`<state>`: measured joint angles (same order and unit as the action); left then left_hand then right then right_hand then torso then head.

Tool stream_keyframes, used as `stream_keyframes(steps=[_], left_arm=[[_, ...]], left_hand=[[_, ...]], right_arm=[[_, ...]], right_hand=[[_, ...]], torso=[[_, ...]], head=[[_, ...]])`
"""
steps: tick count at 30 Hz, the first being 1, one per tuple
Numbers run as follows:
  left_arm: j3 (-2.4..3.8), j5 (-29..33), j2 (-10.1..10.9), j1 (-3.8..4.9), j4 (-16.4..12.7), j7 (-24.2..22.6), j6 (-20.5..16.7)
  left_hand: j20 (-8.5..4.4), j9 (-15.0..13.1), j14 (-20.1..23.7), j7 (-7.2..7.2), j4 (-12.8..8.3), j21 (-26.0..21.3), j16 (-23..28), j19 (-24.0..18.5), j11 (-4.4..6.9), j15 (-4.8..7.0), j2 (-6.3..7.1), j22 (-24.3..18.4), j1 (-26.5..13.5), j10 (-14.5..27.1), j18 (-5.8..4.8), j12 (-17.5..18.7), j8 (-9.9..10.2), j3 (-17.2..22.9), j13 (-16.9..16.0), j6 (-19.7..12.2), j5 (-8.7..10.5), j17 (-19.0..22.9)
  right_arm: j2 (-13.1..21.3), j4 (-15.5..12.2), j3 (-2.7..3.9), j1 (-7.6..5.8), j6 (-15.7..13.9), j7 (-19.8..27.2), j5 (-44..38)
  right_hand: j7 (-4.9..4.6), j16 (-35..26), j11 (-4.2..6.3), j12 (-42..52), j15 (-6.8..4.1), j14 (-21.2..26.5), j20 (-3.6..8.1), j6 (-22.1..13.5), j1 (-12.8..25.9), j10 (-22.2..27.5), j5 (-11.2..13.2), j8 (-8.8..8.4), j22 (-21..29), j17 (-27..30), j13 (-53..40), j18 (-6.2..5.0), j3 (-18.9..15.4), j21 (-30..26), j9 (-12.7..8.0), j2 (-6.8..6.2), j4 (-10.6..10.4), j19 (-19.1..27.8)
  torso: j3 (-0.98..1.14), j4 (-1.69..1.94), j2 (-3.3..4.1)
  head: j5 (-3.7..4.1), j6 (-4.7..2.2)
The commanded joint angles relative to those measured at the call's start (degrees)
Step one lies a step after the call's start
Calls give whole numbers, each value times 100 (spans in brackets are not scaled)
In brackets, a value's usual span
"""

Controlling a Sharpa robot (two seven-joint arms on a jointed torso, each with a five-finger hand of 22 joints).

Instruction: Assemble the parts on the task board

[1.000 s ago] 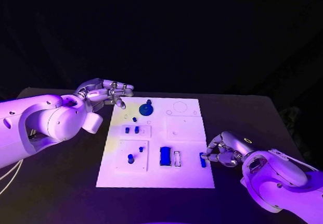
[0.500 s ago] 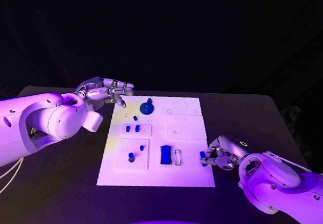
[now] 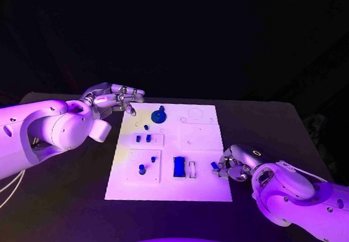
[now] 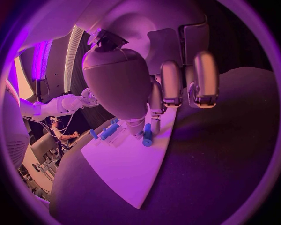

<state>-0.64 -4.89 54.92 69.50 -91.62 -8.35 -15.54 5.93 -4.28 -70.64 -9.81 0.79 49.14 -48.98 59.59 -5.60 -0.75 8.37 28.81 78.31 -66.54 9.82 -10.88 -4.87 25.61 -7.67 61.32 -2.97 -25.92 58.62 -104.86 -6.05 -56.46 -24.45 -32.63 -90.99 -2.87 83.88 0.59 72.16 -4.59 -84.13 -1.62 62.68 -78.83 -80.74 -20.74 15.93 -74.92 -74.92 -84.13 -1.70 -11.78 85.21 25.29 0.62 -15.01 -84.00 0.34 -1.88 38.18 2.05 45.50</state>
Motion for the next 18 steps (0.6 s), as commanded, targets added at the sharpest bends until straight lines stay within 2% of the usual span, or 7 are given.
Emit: stream_keyframes(steps=[1, 5, 7, 8, 13, 18], left_arm=[[3, 27, -2, 3, -15, -6, 94], [3, 27, 0, 3, -16, 0, 95], [3, 27, 1, 3, -19, 10, 97], [3, 27, 1, 3, -20, 12, 98], [3, 27, 4, 3, -24, 22, 100], [3, 27, 6, 3, -25, 25, 99]], left_hand=[[23, 10, 13, -2, 0, -28, 28, 3, 4, -21, -19, -12, 8, 53, 76, -36, 13, -39, -9, -38, 4, 10], [27, 12, 13, -7, 22, -41, 28, 8, -2, -27, -23, -21, -19, 65, 75, -42, 14, -58, -9, -43, 5, 16], [27, 12, 13, -8, 25, -43, 29, 9, -2, -27, -24, -23, -22, 67, 75, -43, 14, -60, -9, -44, 5, 17], [28, 13, 13, -8, 27, -44, 29, 10, -3, -28, -24, -24, -24, 68, 74, -44, 14, -62, -9, -45, 5, 18], [28, 14, 15, -8, 26, -48, 30, 10, -3, -29, -23, -26, -22, 73, 74, -45, 15, -64, -8, -50, 4, 20], [29, 14, 17, -7, 25, -50, 31, 10, -3, -29, -22, -28, -20, 77, 74, -45, 17, -65, -8, -53, 4, 21]], right_arm=[[-62, 79, -40, 74, 549, -199, -475], [-126, 111, -41, 87, 806, -309, -600], [-156, 113, -42, 92, 939, -369, -670], [-161, 111, -42, 93, 964, -383, -685], [-180, 84, -43, 96, 1003, -442, -761], [-175, -3, -42, 96, 890, -484, -806]], right_hand=[[-7, 25, 63, 11, -7, -385, -24, 43, -128, -89, -13, -30, -1380, -519, 807, 71, 16, 25, -26, 32, 52, -419], [10, 52, 80, 9, -25, -393, -8, 58, -391, -90, 197, -59, -1384, -564, 797, 74, 138, 37, -29, 113, 173, -423], [16, 60, 87, -10, -33, -393, 6, 70, -596, -80, 624, -89, -1385, -579, 800, 75, 291, 43, -35, 153, 265, -424], [18, 62, 88, -17, -32, -393, 7, 75, -634, -78, 692, -98, -1385, -582, 802, 75, 334, 42, -37, 150, 281, -423], [20, 53, 91, -57, -33, -389, 9, 83, -725, -57, 693, -123, -1378, -571, 823, 70, 442, 17, -43, 111, 329, -413], [10, 44, 83, -91, -27, -384, 6, 86, -727, -40, 586, -146, -1373, -559, 840, 67, 514, 1, -50, 60, 320, -406]], torso=[[4, 8, 1], [-3, 0, -1], [0, 3, 0], [1, 4, 0], [-2, 0, -3], [-1, 5, -9]], head=[[-2, 5], [-10, 3], [-14, 1], [-15, 1], [-22, 2], [-26, 2]])
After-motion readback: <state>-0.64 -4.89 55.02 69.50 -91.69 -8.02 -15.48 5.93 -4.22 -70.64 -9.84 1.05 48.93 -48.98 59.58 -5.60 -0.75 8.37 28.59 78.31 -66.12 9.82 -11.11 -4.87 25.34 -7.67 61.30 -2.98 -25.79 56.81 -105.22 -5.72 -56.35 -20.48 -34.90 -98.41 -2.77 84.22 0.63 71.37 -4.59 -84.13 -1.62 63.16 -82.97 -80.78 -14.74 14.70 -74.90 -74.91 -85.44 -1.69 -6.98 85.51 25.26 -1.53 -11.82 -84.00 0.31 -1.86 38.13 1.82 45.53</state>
